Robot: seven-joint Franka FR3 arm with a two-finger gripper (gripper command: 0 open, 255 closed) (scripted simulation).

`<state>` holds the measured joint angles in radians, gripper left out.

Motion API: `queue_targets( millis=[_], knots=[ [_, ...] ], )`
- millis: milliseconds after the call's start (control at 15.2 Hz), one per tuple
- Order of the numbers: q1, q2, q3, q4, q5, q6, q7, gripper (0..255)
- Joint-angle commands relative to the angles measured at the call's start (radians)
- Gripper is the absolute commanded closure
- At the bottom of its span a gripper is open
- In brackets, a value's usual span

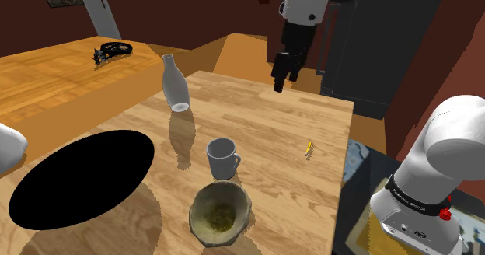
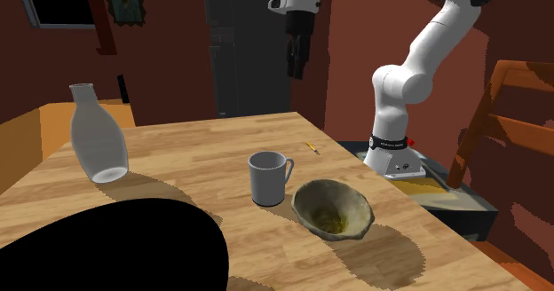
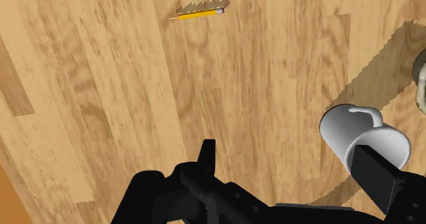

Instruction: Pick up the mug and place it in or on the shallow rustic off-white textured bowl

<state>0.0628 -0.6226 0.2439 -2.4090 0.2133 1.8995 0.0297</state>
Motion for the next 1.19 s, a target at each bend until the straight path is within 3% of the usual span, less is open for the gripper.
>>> queue_targets(
  millis=[0, 528, 990, 1122],
  knots=[
    [0.006, 0.055, 0.040, 0.000, 0.009, 0.056, 0.035, 0],
    [0.009, 0.307, 0.187, 0.048, -0.012, 0.257, 0.183, 0],
    [0.007, 0.574, 0.290, 0.152, -0.142, 0.393, 0.361, 0],
    [0.009, 0.594, 0.290, 0.142, -0.154, 0.420, 0.369, 0]
  ],
)
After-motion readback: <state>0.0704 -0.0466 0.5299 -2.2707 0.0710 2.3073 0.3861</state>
